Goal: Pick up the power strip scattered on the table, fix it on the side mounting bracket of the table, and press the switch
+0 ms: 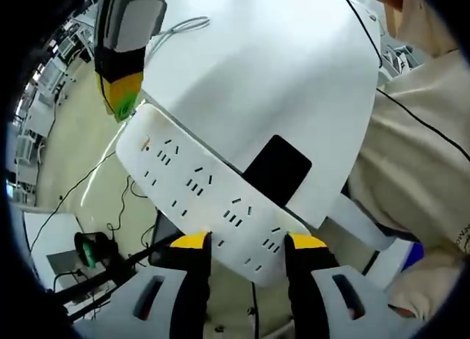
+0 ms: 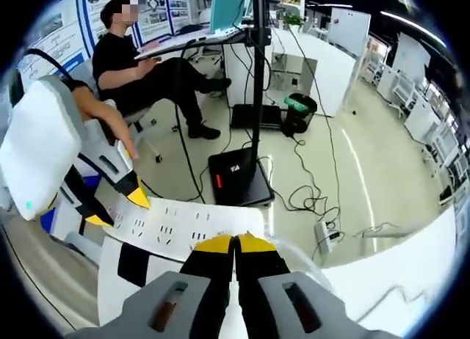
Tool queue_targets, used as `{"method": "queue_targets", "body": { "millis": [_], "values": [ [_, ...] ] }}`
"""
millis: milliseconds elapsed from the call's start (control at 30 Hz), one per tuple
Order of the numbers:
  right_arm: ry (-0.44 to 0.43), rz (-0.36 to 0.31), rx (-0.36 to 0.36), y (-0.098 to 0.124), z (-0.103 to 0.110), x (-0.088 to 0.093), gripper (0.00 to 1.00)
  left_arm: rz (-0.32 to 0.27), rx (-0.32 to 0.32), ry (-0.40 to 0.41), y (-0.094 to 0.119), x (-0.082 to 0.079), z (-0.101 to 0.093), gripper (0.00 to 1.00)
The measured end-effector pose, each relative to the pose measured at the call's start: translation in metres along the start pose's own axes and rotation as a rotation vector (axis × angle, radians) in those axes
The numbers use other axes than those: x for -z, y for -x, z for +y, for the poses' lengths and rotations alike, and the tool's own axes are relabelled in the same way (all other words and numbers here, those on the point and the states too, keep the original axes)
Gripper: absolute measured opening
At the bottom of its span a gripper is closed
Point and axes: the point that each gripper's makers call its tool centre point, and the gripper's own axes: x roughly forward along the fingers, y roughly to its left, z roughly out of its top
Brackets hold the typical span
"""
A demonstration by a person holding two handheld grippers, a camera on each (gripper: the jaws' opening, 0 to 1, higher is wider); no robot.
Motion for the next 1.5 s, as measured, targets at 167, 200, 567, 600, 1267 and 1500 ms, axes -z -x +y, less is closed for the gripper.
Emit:
{"method": "queue_targets", "body": {
  "millis": [167,200,567,600,1267,1500],
  "values": [
    [-0.001,-0.081,0.038,0.028,-0.014,-0.015,0.00,-0.046,0.002,0.005,0.001,0.001,-0.001,0.44],
    [-0.007,-0.104,0.054,0.035,-0.013,-0.015,0.00,-0.064,0.003,0.008,0.001,0.001,-0.001,0.44],
    [-0.056,-0.246,0.151,0.104,-0.016,-0.003,0.00,-0.140,0.006,0.013,0.001,-0.001,0.002,0.44],
    [-0.059,-0.253,0.155,0.108,-0.015,-0.001,0.00,-0.139,0.006,0.012,0.001,-0.001,0.003,0.44],
    [-0.190,-0.454,0.335,0.223,-0.013,0.090,0.00,-0.147,0.006,0.014,0.000,0.002,0.010,0.45],
    [-0.198,-0.478,0.377,0.253,-0.010,0.113,0.00,-0.124,0.004,0.011,0.000,0.002,0.009,0.45]
  ]
}}
